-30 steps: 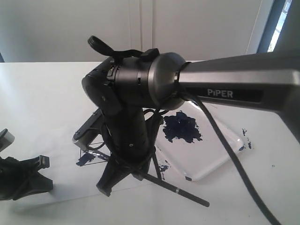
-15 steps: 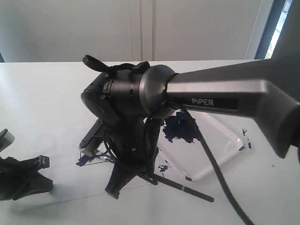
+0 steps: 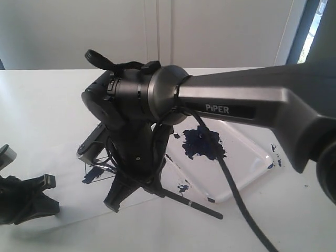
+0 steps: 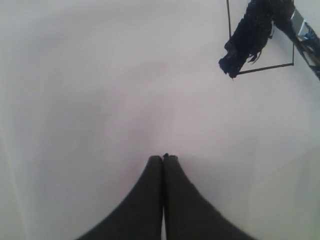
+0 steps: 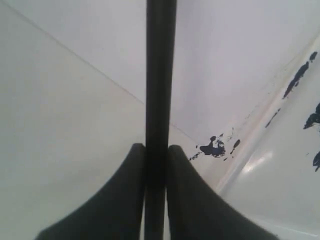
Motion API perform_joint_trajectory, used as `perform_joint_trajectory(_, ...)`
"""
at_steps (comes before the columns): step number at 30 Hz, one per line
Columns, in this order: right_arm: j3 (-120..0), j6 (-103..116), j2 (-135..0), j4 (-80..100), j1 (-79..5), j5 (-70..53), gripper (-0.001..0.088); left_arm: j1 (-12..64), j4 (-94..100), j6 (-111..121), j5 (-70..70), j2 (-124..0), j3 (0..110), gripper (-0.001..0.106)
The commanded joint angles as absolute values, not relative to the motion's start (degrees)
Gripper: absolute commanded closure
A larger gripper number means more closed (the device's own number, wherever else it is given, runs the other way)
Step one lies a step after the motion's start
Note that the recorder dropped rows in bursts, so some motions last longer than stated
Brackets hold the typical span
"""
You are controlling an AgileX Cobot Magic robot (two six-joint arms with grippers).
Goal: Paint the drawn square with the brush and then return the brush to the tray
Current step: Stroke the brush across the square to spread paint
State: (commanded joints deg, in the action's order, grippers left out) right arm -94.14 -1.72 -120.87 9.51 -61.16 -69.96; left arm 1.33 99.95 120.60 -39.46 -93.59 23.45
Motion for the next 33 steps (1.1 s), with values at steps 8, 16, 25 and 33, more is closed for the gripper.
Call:
perform_joint_trajectory(8,-94.2,-1.7,-122.5,9.6,-62.2,-70.0,0.0868,1.3,99.9,120.6,-39.5,-93.6,23.5,0.105)
perform_joint_trajectory(16,-96.8,-1.7,-122.5,11.0,-62.2,-70.0,0.0868,1.3,99.9,120.6,-39.5,-93.6,23.5,0.105)
perform_joint_trajectory(25,-97.4,-0.3,-123.4,14.0,-62.2,-70.0,0.0868,1.3,99.9,120.1,-40.5,-93.6,23.5,0.105)
perform_joint_trajectory(33,-97.4,0.0,-123.9,14.0,-61.6,-70.0,0.0868,1.3,99.9,120.1,-40.3,-93.6,23.5,0.105)
